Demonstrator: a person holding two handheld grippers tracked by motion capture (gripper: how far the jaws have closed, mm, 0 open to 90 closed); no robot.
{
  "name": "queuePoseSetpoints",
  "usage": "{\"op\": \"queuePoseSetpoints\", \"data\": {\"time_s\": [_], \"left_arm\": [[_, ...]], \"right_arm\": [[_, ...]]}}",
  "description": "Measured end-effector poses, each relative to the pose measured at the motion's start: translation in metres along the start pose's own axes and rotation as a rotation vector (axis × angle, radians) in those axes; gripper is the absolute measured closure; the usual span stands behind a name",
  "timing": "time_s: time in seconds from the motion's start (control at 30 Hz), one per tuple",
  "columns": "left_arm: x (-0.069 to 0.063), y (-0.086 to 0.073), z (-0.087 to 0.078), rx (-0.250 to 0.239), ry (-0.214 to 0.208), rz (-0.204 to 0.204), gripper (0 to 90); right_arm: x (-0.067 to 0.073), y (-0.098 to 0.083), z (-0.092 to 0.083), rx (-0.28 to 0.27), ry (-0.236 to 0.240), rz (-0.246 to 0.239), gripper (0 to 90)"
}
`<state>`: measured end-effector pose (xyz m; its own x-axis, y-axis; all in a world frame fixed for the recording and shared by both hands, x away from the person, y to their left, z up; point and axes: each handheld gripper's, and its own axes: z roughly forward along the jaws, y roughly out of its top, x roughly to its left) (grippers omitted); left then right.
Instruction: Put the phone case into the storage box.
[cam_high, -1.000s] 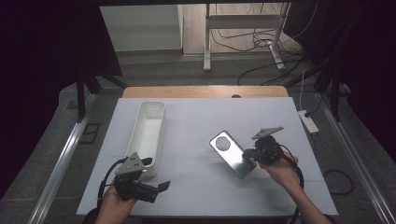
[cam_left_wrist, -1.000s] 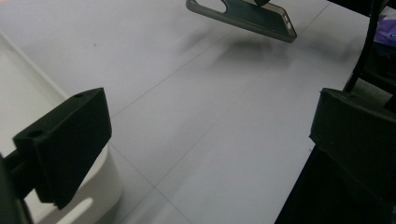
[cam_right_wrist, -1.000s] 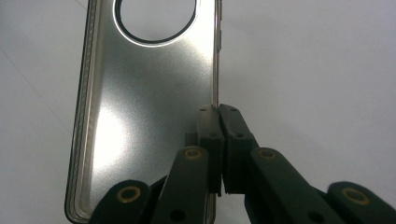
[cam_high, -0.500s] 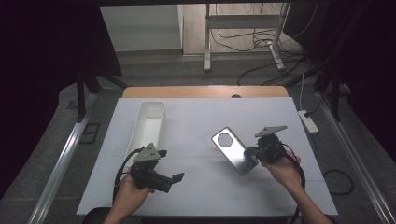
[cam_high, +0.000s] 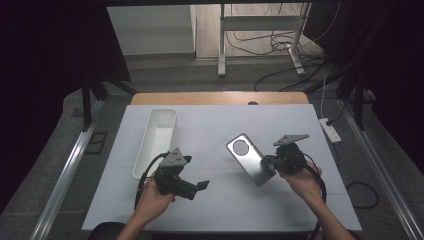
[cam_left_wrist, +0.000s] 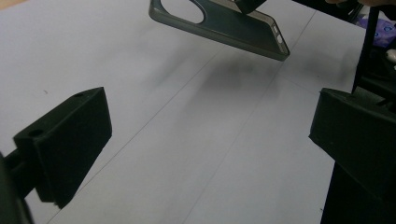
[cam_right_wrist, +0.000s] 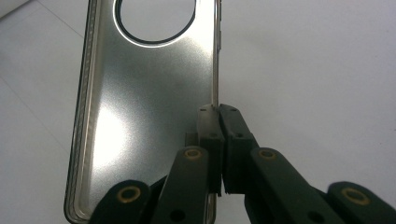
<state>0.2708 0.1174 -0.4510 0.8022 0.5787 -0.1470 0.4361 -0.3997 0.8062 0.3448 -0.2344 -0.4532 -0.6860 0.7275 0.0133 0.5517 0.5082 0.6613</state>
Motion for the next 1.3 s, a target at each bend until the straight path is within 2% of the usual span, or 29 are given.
{"op": "queuePoseSetpoints", "data": {"time_s": [0.3, 0.9, 1.3], "left_arm": [[0.006, 0.008, 0.017, -0.01, -0.026, -0.021, 0.0], [0.013, 0.023, 0.041, 0.021, -0.025, -0.026, 0.0], [0.009, 0.019, 0.047, 0.035, -0.033, -0.038, 0.0]], "right_arm": [[0.002, 0.001, 0.0, -0.019, -0.001, -0.001, 88.2], [0.008, 0.004, 0.0, -0.039, -0.004, 0.0, 88.2], [0.018, 0.007, 0.001, -0.057, 0.01, -0.012, 88.2]]}}
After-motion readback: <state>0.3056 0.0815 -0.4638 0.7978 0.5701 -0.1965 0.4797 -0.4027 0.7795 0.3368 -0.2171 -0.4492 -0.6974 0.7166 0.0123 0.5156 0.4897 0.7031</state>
